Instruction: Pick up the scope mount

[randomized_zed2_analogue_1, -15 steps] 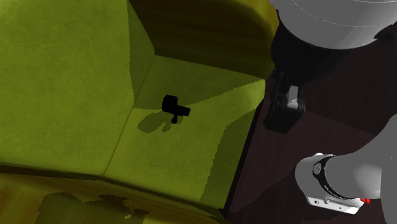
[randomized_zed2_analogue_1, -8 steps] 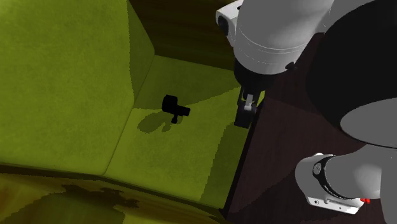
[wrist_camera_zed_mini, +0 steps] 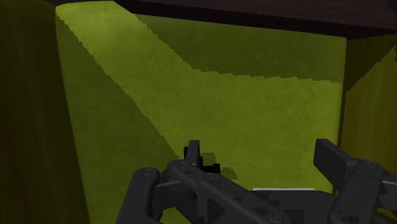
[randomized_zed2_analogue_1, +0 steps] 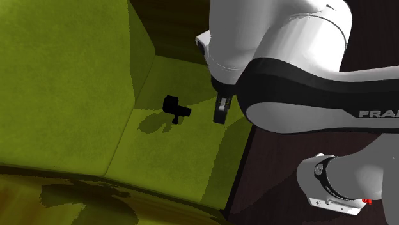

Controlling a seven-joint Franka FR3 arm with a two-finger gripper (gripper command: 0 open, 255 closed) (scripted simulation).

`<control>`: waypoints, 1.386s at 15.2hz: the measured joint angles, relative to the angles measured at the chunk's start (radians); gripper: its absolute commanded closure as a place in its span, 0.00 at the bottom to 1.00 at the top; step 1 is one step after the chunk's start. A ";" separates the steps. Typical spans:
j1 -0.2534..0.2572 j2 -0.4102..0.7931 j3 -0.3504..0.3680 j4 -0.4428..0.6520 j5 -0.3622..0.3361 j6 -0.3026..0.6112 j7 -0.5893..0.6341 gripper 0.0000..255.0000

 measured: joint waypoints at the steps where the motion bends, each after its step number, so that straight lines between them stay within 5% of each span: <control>1: 0.002 0.036 -0.002 0.003 0.003 0.037 -0.005 0.00; 10: 0.000 0.400 -0.035 0.081 0.059 0.355 -0.119 0.00; 21: -0.063 0.853 0.013 0.336 0.173 0.586 -0.278 0.00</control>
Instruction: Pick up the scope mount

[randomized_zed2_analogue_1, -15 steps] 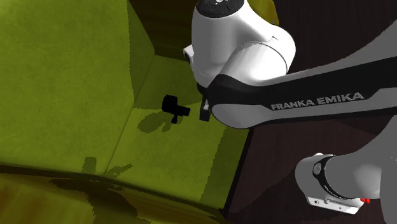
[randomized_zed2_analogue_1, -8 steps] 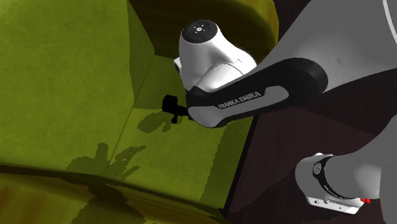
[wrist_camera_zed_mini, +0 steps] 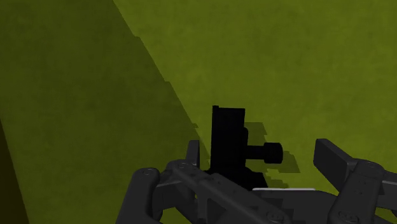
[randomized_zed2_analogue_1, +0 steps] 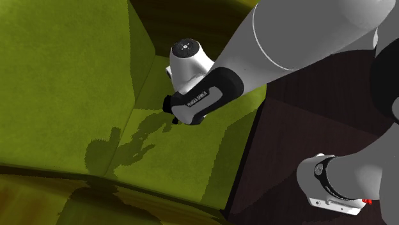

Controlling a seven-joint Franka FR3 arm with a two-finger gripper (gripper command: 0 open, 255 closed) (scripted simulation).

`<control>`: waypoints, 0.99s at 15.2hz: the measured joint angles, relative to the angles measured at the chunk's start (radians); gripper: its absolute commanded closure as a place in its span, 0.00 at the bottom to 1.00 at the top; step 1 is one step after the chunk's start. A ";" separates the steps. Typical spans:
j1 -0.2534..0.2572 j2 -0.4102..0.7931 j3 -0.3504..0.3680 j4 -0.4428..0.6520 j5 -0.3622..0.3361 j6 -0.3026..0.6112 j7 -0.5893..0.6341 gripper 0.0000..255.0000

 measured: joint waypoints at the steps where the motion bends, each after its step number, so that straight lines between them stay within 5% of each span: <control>1: -0.004 0.037 0.006 0.032 0.004 0.009 -0.006 0.00; 11: -0.032 0.230 0.034 0.151 0.020 0.091 -0.038 0.00; 12: -0.033 0.235 0.034 0.154 0.020 0.093 -0.039 1.00; 15: -0.034 0.238 0.035 0.156 0.021 0.095 -0.039 1.00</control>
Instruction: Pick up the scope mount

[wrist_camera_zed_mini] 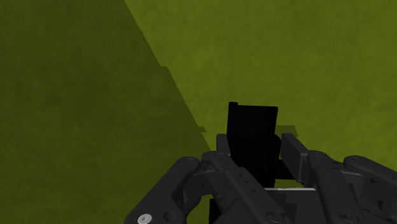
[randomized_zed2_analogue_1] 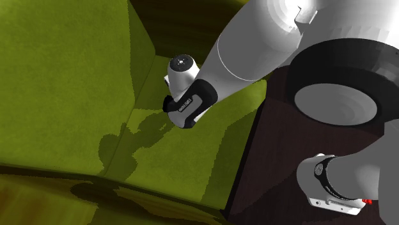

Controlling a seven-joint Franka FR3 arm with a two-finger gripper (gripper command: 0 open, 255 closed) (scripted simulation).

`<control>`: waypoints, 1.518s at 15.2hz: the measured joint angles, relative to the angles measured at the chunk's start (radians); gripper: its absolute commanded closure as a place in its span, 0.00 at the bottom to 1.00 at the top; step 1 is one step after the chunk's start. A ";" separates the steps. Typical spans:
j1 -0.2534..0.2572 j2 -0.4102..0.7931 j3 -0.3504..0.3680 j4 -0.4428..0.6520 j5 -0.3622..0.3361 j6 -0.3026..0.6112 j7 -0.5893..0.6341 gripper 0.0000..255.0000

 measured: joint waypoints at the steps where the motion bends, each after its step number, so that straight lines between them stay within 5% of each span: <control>1: 0.000 0.000 0.000 0.000 0.000 0.000 0.000 1.00; 23: 0.021 -0.193 -0.027 -0.072 -0.019 -0.121 0.023 1.00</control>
